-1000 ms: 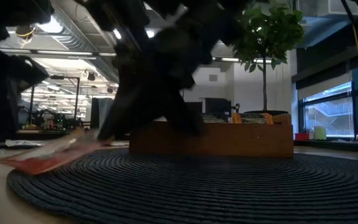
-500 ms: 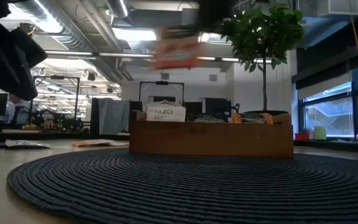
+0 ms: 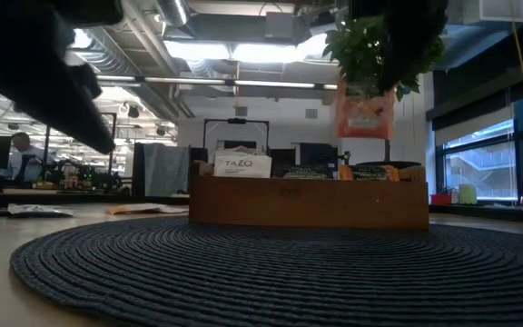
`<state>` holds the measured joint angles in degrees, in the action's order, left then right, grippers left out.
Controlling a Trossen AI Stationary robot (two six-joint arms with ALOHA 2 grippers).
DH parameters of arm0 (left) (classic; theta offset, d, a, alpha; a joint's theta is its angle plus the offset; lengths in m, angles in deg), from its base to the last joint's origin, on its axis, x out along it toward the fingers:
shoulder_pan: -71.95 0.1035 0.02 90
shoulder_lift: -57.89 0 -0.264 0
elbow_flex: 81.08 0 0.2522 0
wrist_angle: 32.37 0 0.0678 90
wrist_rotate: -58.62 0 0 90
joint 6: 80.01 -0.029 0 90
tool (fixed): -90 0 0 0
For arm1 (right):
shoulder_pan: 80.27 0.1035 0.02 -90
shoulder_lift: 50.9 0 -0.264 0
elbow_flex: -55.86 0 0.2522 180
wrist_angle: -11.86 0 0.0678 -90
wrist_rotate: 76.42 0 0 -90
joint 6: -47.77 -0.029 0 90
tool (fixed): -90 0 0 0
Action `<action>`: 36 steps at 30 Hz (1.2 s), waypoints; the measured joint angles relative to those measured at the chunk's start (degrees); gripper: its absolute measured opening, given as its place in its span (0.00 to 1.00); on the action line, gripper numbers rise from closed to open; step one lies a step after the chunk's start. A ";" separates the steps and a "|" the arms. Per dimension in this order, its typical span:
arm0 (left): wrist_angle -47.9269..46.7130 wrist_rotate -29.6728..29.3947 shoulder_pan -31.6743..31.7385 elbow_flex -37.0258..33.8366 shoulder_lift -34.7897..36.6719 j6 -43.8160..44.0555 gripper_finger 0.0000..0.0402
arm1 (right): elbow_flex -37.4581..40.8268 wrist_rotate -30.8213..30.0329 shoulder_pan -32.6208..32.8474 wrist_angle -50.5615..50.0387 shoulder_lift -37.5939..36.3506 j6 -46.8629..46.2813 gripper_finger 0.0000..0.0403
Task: Pick & Place Tea
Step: Put the orange tea bag into the right section of the wooden organizer
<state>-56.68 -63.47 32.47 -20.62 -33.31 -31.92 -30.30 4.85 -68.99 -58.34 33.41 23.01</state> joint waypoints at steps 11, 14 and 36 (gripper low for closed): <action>0.01 0.06 5.84 0.04 0.02 -1.32 0.28 | 10.46 1.37 -1.22 6.50 1.18 7.00 0.01; 0.01 0.08 6.75 0.04 0.02 -1.32 0.29 | 12.18 1.32 -1.85 8.14 1.20 7.03 0.01; 0.00 0.06 11.02 0.07 0.02 -1.32 0.28 | 11.59 3.15 -4.90 10.81 1.18 13.04 0.02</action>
<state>-56.68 -63.41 43.49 -20.55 -33.29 -33.24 -18.71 8.00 -73.88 -47.53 34.60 36.05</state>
